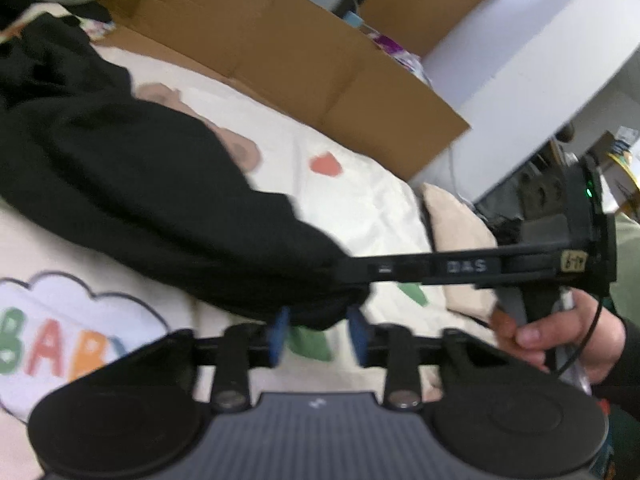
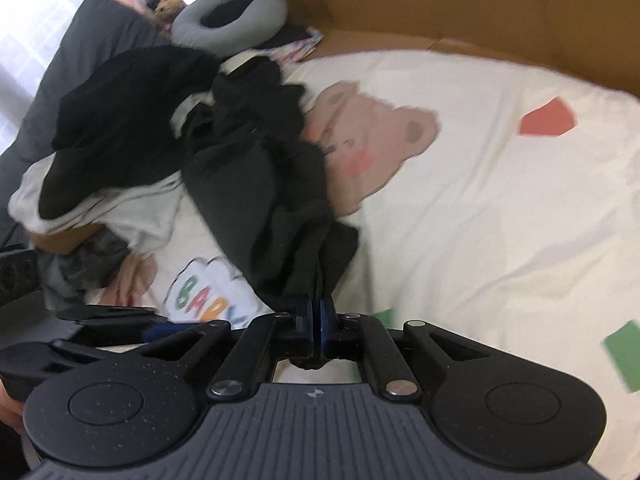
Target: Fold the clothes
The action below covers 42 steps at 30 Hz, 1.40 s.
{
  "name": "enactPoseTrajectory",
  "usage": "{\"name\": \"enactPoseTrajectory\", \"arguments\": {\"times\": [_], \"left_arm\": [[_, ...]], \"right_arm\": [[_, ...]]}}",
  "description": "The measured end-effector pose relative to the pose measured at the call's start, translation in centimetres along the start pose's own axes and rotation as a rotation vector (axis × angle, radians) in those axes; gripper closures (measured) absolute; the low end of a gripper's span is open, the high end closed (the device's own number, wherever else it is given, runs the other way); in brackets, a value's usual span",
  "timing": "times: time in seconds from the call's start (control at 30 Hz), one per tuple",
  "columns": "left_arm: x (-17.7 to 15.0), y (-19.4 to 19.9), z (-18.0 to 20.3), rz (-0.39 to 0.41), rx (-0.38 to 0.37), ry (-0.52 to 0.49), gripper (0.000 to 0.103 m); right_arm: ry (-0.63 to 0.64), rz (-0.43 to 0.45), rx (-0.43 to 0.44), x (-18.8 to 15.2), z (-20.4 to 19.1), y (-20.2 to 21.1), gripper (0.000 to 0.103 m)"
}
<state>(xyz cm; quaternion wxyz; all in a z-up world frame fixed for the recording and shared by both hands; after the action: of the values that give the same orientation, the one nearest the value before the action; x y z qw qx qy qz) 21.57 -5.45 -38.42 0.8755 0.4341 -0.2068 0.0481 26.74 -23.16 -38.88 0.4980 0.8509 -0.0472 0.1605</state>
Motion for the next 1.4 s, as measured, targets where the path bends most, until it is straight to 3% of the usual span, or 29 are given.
{"name": "enactPoseTrajectory", "arguments": {"times": [0.03,0.13,0.5,0.63,0.97,1.23,1.4], "left_arm": [[0.3,0.4,-0.7,0.014,0.022,0.011,0.049],[1.3,1.7,-3.2,0.054,0.1,0.052,0.043],[4.3,6.4,-14.0,0.19,0.391,0.234,0.034],[5.0,7.5,-16.9,0.215,0.459,0.266,0.033],[7.4,6.3,-21.4,0.219,0.562,0.225,0.032],[9.9,5.7,-22.7,0.248,0.627,0.188,0.032],[11.8,5.0,-22.6,0.269,0.682,0.109,0.032]], "right_arm": [[-0.005,0.011,-0.011,0.3,0.5,0.3,0.102],[-0.011,0.048,-0.054,1.3,1.7,1.4,0.103],[-0.047,0.15,-0.204,5.2,7.3,4.8,0.103],[-0.055,0.183,-0.249,6.8,9.1,5.9,0.103],[-0.113,0.232,-0.377,9.2,12.7,7.1,0.103],[-0.137,0.192,-0.351,7.3,13.2,6.8,0.102],[-0.128,0.165,-0.323,5.8,12.2,6.1,0.1]]}}
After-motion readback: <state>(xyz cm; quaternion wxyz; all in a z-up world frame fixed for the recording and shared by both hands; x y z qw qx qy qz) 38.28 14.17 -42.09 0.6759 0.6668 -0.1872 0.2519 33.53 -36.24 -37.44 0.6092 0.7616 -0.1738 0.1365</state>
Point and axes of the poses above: each gripper's, at about its wrist camera, not at the fingertips, and y roughly against the way its jaws point, z to its right, x to its top, the point moved 5 cm from there along -y, roughly the way its jaws point, and after that the axes turned 11 degrees about -z, right-handed, at the moved point
